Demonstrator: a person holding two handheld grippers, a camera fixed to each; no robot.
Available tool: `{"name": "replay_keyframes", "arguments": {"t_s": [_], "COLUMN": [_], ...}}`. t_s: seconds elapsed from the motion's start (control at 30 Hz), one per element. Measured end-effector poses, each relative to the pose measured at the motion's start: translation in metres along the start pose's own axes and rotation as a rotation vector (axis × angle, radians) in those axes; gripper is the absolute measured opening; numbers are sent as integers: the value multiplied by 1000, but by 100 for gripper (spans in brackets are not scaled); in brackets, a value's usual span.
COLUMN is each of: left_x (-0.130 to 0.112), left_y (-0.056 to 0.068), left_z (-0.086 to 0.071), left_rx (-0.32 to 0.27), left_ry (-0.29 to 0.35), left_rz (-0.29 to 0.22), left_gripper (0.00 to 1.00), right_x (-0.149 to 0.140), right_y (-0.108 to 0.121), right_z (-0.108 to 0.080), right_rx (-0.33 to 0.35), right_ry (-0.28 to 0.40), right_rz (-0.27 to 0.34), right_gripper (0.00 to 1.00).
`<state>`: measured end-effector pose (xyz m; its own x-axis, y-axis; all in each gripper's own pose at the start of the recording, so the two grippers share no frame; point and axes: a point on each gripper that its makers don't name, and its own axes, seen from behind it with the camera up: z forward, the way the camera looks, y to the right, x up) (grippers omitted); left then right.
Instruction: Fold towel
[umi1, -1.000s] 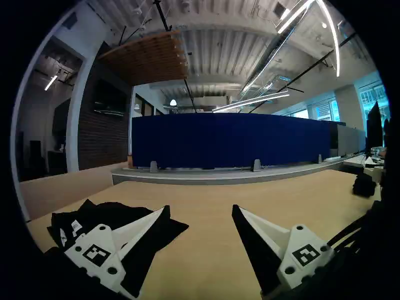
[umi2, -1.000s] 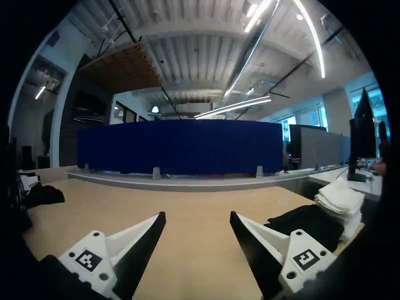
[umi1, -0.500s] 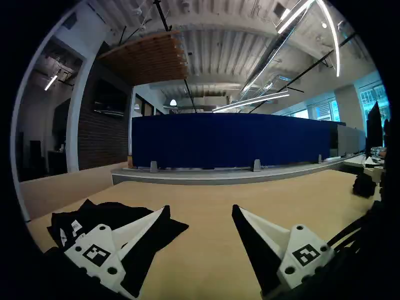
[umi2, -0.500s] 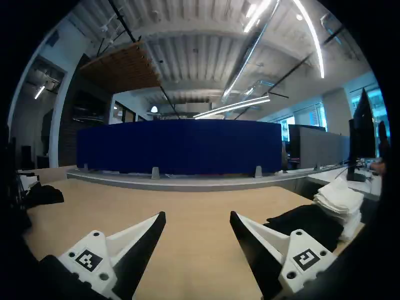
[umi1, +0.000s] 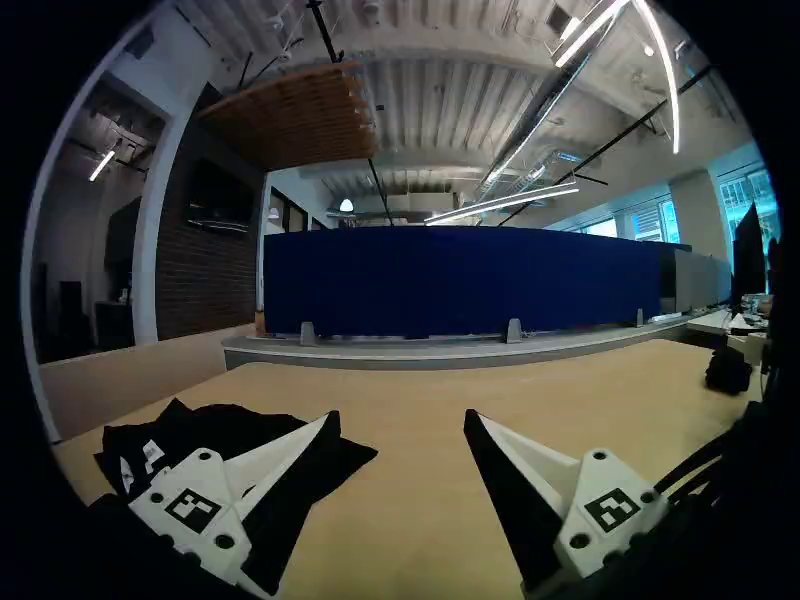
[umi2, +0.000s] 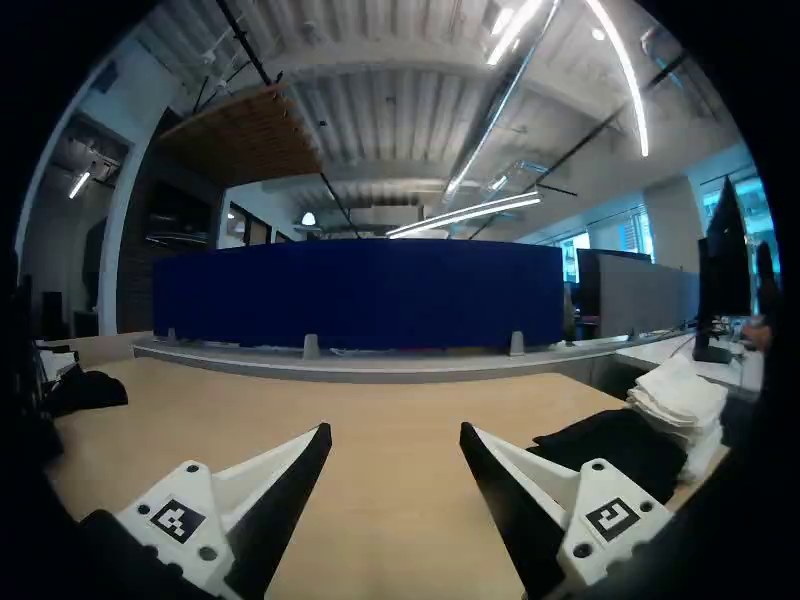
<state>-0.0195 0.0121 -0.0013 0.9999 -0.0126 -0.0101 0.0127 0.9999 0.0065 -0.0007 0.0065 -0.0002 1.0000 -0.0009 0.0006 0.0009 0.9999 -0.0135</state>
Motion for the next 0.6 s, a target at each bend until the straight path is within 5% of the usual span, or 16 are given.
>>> {"name": "replay_keyframes", "arguments": {"t_s": [0.6], "left_x": [2], "left_y": [-3], "left_z": [0], "left_rx": [-1], "left_ry": [-2], "left_rz": [-3], "left_gripper": [92], "right_x": [1], "right_y": [0], "right_z": [0], "right_rx": [0], "right_ry": [0], "right_rz": [0], "right_gripper": [100]}}
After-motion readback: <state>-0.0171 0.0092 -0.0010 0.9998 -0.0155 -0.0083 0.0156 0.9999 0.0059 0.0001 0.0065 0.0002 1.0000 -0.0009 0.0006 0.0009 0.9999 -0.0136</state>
